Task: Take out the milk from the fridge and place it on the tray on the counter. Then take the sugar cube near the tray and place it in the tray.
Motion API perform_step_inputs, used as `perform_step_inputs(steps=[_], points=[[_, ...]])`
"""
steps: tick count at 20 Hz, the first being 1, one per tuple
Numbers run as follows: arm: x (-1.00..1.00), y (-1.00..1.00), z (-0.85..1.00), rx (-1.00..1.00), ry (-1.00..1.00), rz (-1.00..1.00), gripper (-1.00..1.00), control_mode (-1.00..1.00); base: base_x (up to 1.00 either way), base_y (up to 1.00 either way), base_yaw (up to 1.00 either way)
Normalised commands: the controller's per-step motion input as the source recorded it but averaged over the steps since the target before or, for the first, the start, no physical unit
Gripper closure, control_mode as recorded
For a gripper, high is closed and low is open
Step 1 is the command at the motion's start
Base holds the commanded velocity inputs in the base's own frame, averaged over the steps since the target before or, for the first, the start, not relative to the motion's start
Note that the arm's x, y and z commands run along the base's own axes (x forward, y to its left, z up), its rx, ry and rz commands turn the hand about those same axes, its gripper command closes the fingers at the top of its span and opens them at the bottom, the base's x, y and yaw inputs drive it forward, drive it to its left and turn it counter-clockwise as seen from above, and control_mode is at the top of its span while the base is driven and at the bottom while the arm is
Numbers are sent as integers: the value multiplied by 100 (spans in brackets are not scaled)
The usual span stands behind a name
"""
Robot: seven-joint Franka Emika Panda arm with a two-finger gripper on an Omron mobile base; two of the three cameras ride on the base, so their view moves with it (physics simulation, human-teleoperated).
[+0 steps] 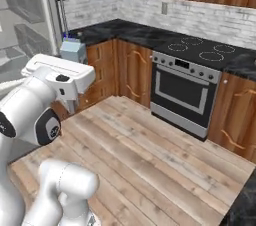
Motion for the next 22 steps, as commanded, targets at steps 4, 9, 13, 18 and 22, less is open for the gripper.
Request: perform_step_inputs(steps=[4, 9, 13, 18, 22], points=[[0, 0, 0, 0, 0, 0, 100, 100, 100, -52, -12], [0, 0, 0, 0, 0, 0, 100, 100, 100, -28, 0], [0, 0, 0, 0, 0, 0, 100, 100, 100, 0, 0], [0, 0, 0, 0, 0, 0, 100, 100, 100, 5, 11], [0, 0, 0, 0, 0, 0, 100, 100, 100, -16, 48]])
